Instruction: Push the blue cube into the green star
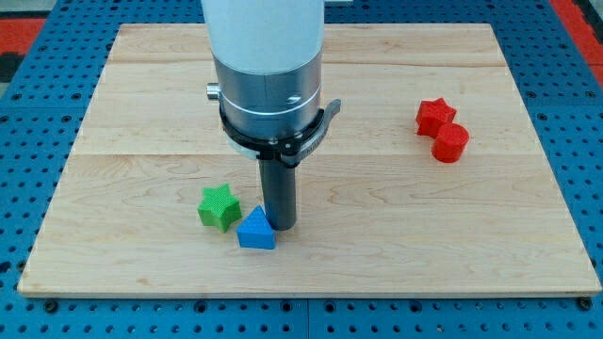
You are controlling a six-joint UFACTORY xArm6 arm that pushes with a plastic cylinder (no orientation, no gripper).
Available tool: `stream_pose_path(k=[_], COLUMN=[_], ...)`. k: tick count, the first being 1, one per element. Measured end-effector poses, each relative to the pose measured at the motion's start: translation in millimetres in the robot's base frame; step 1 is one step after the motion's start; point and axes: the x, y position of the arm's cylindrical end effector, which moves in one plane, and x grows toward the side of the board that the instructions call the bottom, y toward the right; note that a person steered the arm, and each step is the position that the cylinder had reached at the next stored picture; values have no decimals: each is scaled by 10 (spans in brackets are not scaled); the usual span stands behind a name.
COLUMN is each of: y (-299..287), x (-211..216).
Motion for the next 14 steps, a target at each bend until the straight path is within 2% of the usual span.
stream_pose_path(k=[1,3,4,5,6,7,8,9,10,11,12,14], y=[785,854,549,-287,-60,-52,-674,-1017,-862,-266,-113,-664], x=[-339,-2176,-2529,-2590,-2696,-3129,-3005,-2432,-2368,-1879,-1435,-2095])
